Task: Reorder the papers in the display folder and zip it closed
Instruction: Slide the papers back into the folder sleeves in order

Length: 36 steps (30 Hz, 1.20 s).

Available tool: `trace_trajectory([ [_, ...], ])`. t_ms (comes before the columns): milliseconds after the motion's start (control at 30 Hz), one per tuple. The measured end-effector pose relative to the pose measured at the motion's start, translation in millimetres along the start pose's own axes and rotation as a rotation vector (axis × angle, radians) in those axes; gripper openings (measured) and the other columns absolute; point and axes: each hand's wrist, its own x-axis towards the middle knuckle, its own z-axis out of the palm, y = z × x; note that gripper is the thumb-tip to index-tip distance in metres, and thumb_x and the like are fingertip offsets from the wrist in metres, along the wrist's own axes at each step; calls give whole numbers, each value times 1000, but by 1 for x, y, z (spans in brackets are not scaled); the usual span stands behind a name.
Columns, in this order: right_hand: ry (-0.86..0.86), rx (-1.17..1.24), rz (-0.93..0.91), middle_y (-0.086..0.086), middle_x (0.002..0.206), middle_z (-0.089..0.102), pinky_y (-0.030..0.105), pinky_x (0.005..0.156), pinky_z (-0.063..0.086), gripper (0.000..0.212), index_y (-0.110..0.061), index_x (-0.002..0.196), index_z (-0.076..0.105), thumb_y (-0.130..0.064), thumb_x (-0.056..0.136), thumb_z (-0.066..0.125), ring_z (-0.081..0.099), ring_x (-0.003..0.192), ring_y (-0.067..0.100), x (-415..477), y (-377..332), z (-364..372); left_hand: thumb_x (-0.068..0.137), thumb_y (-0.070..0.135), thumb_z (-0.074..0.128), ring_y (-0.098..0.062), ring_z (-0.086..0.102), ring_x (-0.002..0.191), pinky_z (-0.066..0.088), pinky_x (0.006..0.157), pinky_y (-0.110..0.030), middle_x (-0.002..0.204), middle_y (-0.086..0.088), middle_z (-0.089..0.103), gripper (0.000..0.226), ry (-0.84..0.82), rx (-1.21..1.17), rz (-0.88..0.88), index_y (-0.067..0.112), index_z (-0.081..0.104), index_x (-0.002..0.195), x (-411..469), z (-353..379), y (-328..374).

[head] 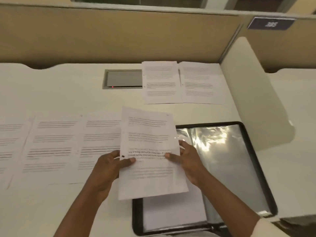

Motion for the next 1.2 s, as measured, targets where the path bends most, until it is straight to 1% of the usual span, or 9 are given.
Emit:
trace_trajectory([
  [133, 9, -113, -2, 7, 115, 79, 49, 90, 63, 57, -11, 125, 66, -3, 75, 92, 77, 104, 28, -36, 15, -56, 81, 22, 86, -33, 79, 99, 60, 95, -49, 109, -12, 81, 41, 36, 17, -57, 5, 76, 118, -13, 41, -35],
  [300, -56, -225, 7, 7, 107, 81, 45, 88, 64, 56, -8, 121, 65, -4, 72, 94, 78, 100, 26, -62, 21, -129, 87, 3, 84, -29, 81, 90, 62, 92, -56, 103, -4, 83, 36, 155, 132, -20, 14, 75, 120, -26, 107, -60],
  [433, 12, -301, -37, 7, 95, 80, 40, 89, 62, 49, -18, 118, 68, -11, 76, 92, 77, 96, 25, -59, 16, -187, 92, 5, 80, -23, 81, 86, 65, 84, -52, 102, 4, 83, 34, 211, 257, 36, 22, 73, 120, -35, 153, -71],
  [533, 45, -395, -121, -3, 107, 77, 25, 79, 58, 68, -26, 130, 61, -26, 72, 96, 74, 100, 14, -50, -1, -216, 95, 5, 77, -19, 81, 89, 65, 87, -51, 105, 6, 82, 33, 200, 286, 64, 23, 74, 122, -42, 181, -75],
  [667, 22, -698, -388, -18, 138, 58, 24, 100, 49, 104, -31, 151, 44, -43, 63, 100, 55, 125, -1, -32, -35, -237, 97, 9, 76, -16, 80, 92, 65, 87, -51, 108, 12, 81, 33, 192, 366, 97, 32, 73, 121, -48, 203, -78],
  [767, -98, -977, -485, -18, 138, 62, 31, 105, 48, 84, -35, 140, 56, -45, 68, 97, 56, 127, 4, -22, -73, -235, 97, 14, 76, -16, 79, 93, 65, 86, -51, 109, 14, 80, 32, 186, 435, 127, 35, 73, 120, -43, 210, -77],
  [967, -297, -1380, -424, -12, 101, 69, 33, 78, 54, 42, -28, 106, 66, -39, 75, 93, 64, 91, 13, 0, -124, -206, 99, 12, 72, -10, 78, 89, 66, 83, -46, 106, 16, 80, 29, 113, 489, 205, 34, 74, 117, -21, 218, -54],
  [1100, -340, -1439, -421, -11, 80, 63, 30, 65, 45, 34, -29, 79, 59, -35, 76, 92, 59, 74, 8, 18, -154, -194, 97, 15, 76, -15, 80, 85, 66, 84, -50, 100, 11, 82, 18, 76, 340, 206, 28, 76, 111, -6, 220, -35],
  [1200, -329, -1447, -448, -11, 76, 66, 25, 61, 44, 27, -28, 78, 64, -30, 79, 91, 60, 68, 4, 29, -181, -191, 97, 20, 78, -18, 81, 83, 66, 84, -49, 97, 7, 82, 12, 62, 229, 195, 22, 76, 109, 0, 225, -19],
])
